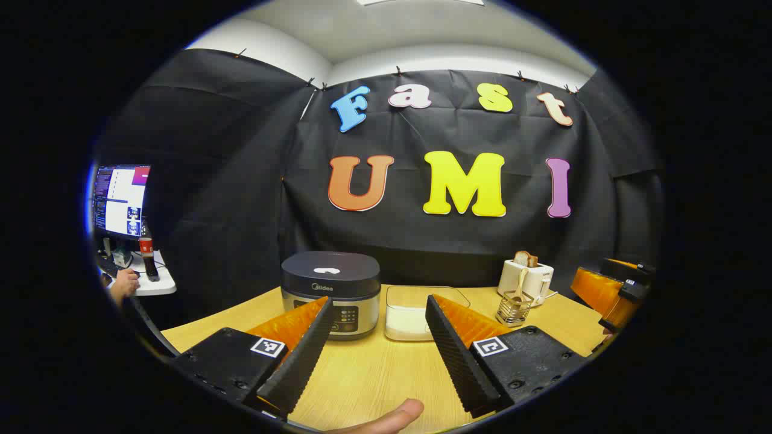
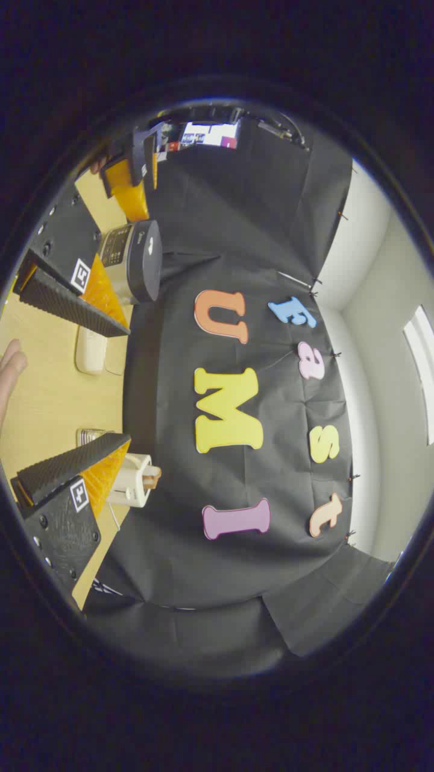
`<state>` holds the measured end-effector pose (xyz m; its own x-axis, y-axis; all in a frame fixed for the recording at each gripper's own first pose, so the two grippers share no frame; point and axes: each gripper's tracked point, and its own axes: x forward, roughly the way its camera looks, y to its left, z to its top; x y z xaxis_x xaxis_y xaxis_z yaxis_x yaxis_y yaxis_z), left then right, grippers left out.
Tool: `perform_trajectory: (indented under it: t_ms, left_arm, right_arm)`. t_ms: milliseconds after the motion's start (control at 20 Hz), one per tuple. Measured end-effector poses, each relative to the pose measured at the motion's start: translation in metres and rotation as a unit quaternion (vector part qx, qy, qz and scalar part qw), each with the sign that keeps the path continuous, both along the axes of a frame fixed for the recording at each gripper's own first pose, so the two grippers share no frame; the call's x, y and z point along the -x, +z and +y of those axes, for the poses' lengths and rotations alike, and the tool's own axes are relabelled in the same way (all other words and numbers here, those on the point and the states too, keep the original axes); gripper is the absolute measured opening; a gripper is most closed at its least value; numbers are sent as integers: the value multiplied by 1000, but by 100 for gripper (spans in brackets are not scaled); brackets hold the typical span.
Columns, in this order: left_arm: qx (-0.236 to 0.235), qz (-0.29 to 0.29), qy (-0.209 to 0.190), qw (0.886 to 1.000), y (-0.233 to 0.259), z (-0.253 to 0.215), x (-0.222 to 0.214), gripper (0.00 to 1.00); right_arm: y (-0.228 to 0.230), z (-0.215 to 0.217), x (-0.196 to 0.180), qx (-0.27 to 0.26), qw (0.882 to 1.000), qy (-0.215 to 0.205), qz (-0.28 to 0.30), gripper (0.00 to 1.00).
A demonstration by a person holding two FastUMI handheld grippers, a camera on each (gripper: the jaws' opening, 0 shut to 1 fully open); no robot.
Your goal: Close the left gripper, press the button to open the rice cooker; take a wooden spoon from the chopstick holder with the right hand, scoop a spoonful of rice and pour it into the rice cooker, then put the wooden spoon back into the chopstick holder.
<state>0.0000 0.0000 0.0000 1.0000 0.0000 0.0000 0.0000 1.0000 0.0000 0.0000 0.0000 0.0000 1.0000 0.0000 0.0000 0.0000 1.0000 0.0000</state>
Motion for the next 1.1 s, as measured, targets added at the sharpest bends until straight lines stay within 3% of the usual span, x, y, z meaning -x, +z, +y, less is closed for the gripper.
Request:
perform_trajectory:
  t_ms: [300, 500, 700, 750, 1100]
  left_arm:
    - [-18, 21, -6, 1000, -14, 15, -9, 97]
    - [-1, 20, -15, 1000, -11, 14, -8, 97]
    - [5, 21, -4, 1000, -11, 20, -8, 97]
    - [2, 23, -2, 1000, -11, 22, -8, 97]
    - [4, 25, 11, 1000, -10, 36, -9, 97]
  right_arm:
    - [-22, -9, -5, -56, 997, 15, 40, 95]
    - [-18, -28, -5, -45, 998, -13, 32, 96]
    - [-22, -28, -5, -46, 998, -11, 41, 95]
    - [-22, -28, -5, -45, 998, -11, 44, 99]
    - [-23, -32, -5, -23, 999, -19, 41, 96]
